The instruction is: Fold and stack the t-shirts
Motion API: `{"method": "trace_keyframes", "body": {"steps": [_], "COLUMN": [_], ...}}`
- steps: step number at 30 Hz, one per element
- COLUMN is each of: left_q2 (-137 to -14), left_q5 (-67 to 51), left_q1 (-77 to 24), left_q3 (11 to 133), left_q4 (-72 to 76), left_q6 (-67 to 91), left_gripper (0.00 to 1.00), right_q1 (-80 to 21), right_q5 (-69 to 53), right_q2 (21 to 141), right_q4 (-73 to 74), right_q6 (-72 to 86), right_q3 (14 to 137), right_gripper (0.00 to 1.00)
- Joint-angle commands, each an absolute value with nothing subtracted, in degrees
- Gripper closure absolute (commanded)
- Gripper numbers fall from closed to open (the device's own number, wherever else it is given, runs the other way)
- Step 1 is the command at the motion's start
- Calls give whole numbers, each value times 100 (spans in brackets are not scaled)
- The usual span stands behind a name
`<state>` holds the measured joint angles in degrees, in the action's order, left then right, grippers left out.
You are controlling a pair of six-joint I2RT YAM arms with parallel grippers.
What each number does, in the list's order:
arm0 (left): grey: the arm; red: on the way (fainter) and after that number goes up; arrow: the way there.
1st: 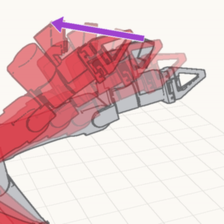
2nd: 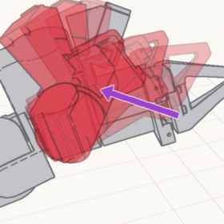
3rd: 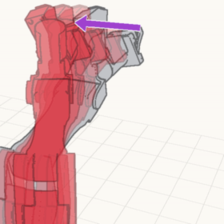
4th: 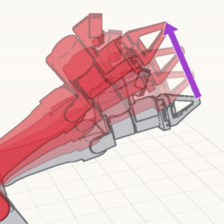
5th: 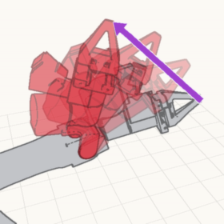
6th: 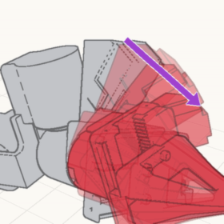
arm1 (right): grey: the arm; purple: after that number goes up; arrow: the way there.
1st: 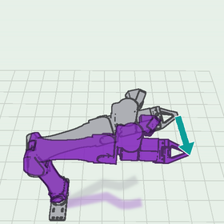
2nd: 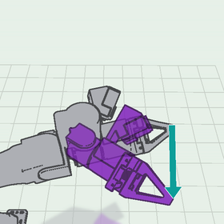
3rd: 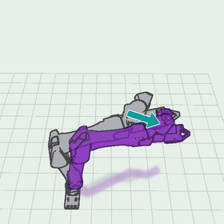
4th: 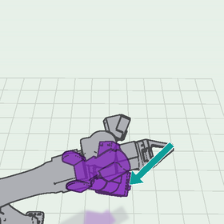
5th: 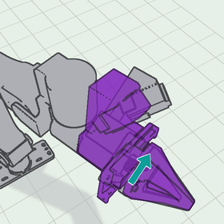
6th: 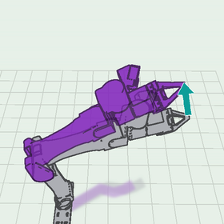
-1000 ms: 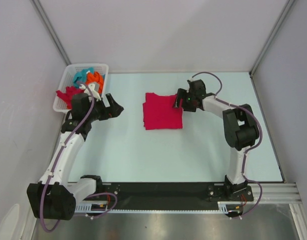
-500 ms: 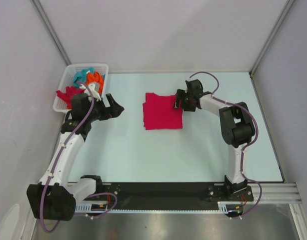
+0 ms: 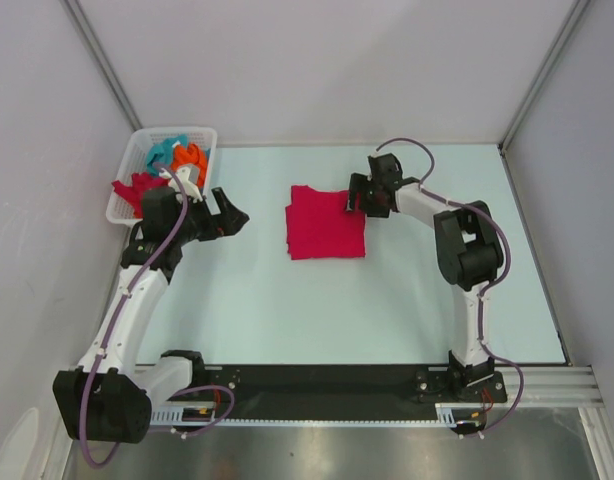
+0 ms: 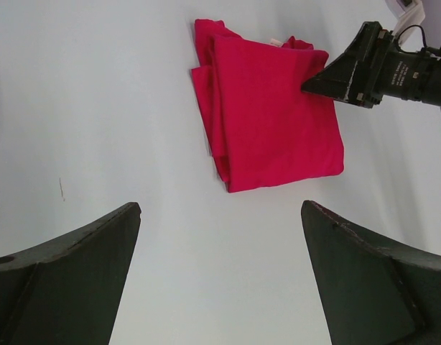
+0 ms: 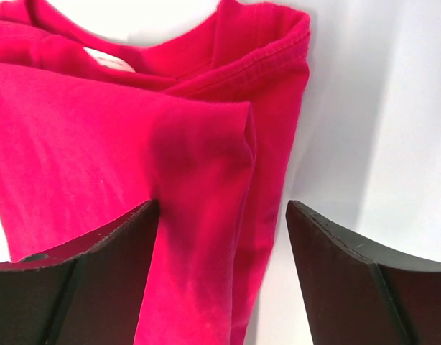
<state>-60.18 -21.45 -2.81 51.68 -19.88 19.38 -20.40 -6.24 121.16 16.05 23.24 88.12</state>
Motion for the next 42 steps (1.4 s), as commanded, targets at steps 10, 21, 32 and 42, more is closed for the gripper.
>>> {"method": "trace_keyframes", "body": {"steps": [10,21,32,42], "left_q2": [-5880,-5915,-6064,-6250], "left_q5": [-2356,-2470,-2224,-1943], "left_q1": [-246,-237,-246,-193], "left_q3": [5212,5221,5256,5414], "left_q4": [-1907,-1907,-1951,-2066], "left_q6": [1802,1828,1758,1609], "left_gripper": [0,0,0,0], "right_q1": [-2048,-2022,-1293,201], "right_q5": [-580,-387,-204,491], "right_q2": [12664,12604,12428,12761], "right_q4": [1784,1872,2539,3164], "right_q6": [2145,2224,458,-685], "right_q3": [9254,9158,9650,10423], "right_gripper": [32,93,100,100]}}
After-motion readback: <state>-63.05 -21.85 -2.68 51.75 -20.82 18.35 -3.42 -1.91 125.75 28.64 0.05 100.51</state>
